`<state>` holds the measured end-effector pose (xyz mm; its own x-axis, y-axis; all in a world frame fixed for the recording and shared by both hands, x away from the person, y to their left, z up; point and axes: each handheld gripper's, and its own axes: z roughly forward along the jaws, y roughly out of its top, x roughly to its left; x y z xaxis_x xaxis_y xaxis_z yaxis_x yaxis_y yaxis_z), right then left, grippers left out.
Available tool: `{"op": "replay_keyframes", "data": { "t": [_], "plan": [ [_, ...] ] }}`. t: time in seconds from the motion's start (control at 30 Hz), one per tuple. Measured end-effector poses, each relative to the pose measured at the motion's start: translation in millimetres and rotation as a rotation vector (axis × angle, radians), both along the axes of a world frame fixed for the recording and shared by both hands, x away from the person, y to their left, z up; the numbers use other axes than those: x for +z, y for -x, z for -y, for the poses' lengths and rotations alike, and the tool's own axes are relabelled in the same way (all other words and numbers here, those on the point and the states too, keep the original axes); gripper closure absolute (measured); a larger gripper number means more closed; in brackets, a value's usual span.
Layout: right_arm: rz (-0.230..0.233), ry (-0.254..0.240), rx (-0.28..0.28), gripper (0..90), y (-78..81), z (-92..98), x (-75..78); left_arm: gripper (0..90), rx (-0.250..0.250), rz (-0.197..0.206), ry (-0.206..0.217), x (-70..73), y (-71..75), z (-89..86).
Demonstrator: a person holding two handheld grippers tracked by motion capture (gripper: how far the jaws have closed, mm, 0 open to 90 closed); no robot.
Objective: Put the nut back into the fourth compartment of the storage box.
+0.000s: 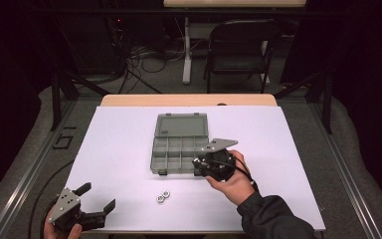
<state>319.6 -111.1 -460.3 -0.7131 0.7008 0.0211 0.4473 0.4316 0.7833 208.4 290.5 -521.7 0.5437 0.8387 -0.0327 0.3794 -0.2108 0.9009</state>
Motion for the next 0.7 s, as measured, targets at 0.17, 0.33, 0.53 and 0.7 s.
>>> {"op": "replay_keyframes", "data": {
  "t": [0.17,0.33,0.53,0.7],
  "plan": [
    [-0.024,-0.007,-0.040,70.5,-16.3,6.9,8.8,0.5,0.000,-0.002,-0.001,0.0,0.0,0.0],
    [-0.039,-0.010,-0.074,70.4,-31.3,12.6,12.6,0.4,0.000,-0.002,-0.002,-0.1,-0.1,0.1],
    [-0.067,-0.002,-0.114,70.4,-45.2,13.1,8.3,0.4,-0.001,-0.002,-0.001,-0.1,-0.1,0.1],
    [-0.082,0.002,-0.139,70.4,-56.8,11.8,3.0,0.4,-0.002,-0.001,0.000,-0.1,-0.1,-0.1]
  ]
}}
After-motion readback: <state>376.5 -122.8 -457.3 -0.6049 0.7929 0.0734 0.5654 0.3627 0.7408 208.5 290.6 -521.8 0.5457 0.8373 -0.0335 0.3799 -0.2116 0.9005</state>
